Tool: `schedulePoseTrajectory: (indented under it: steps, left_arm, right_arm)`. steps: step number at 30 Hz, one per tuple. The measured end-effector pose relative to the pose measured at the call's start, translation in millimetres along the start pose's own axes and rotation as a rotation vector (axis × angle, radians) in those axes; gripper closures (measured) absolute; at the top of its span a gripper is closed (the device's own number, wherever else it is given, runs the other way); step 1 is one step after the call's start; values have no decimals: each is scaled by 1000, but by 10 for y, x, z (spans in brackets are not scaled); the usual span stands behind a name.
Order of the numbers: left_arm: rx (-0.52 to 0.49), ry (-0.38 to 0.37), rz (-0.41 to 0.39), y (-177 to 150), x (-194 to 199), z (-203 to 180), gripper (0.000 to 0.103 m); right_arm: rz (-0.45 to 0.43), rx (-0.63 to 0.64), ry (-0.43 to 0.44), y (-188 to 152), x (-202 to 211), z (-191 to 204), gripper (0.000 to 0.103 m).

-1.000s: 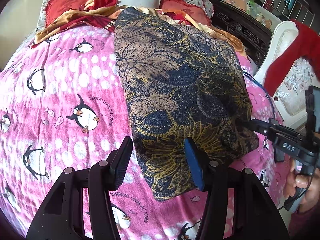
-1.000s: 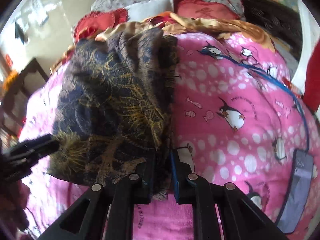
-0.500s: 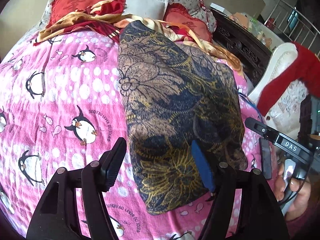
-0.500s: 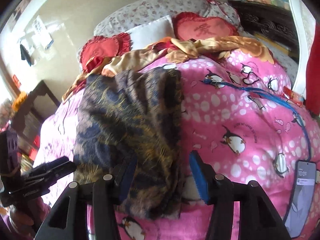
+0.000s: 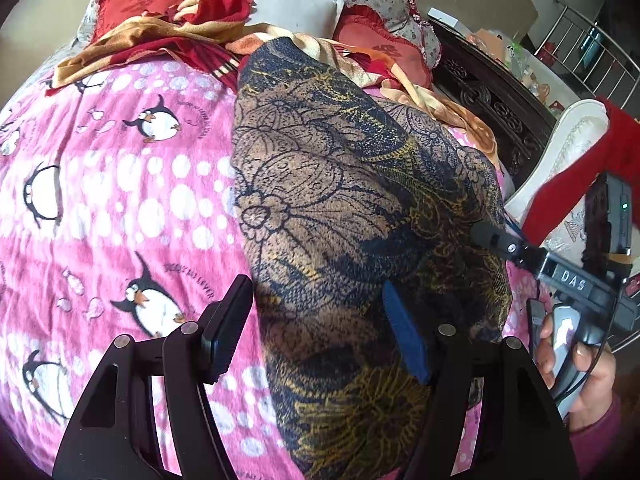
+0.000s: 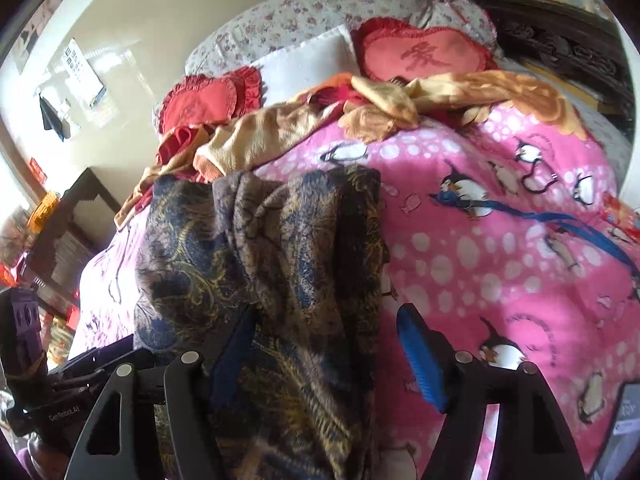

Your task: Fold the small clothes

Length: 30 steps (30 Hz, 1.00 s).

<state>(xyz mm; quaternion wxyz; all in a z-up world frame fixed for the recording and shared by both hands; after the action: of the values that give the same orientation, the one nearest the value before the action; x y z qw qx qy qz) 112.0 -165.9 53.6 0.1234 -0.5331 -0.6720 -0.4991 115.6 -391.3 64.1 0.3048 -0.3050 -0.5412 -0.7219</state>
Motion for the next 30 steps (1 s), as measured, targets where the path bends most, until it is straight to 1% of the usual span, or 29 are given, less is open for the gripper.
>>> schedulePoseTrajectory:
  steps: [2,3,4,5,8,9,10,11,12,13,14,15,17,19,21,23,25,27,28,29,30]
  left_arm:
    - [-1,-21,-2,17,-68,18,34]
    - [0,-27,-4,22,-93,30,32]
    - [3,-36,-8,31,-128,41,28]
    - [8,-46,-9,37,-162,55,27]
    - [25,-59,12,41,-271,84,24]
    - [38,-74,19,43,-306,102,24]
    - [57,-99,23,45,-340,122,24]
    - [73,-120,28,49,-364,135,24]
    - [85,-135,33,51,-374,143,31]
    - [87,-144,37,54,-359,139,37]
    - [72,-145,24,65,-329,125,48]
    - [60,-143,23,76,-282,101,59]
    - [39,-153,24,80,-133,67,72]
    - [39,-180,25,67,54,32,72]
    - [39,-194,27,22,291,11,72]
    - [27,-175,44,-72,565,3,72]
    - [20,-171,78,-221,811,27,72]
    - [28,-145,124,-417,977,106,72]
    - [36,-130,142,-515,1012,159,72]
    - [42,-105,160,-646,1037,224,72]
    - [44,-64,181,-756,1023,292,70]
  right_arm:
    - [14,18,39,-22,-94,19,32]
    - [22,27,64,-37,-145,28,32]
    - [29,32,73,-48,-186,29,31]
    - [35,34,82,-59,-240,30,30]
    - [22,37,124,-47,-286,30,28]
    - [26,41,131,-38,-291,40,28]
    - [28,40,134,-32,-295,50,34]
    - [32,36,145,-25,-299,61,48]
    - [37,32,160,-27,-300,83,54]
    - [44,30,176,-36,-297,114,62]
    - [42,36,173,-36,-284,144,68]
    - [37,47,167,-39,-239,186,70]
    - [30,47,181,-36,-124,250,74]
    - [26,42,226,-30,34,340,75]
    - [22,56,251,-45,219,461,75]
    - [22,54,287,-85,391,545,75]
    - [46,32,347,-188,548,632,75]
    - [101,5,365,-340,598,698,75]
    - [131,-2,377,-470,605,748,75]
    - [148,-10,384,-578,591,779,73]
    - [168,-20,370,-720,537,801,70]
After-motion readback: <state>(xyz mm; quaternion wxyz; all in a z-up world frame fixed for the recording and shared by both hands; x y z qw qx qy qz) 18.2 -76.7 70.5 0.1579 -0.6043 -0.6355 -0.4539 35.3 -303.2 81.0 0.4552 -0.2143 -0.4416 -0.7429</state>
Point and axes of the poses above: each gripper's, at about its wrist camera, not at the fingertips, and x roughly against the way its jaws point, z to its left, y to its top, the point moved 4 cm from there along -x, roughly the way its jaws point, and after that the axes turned 8 degrees about -y, right-handed, at the moved point
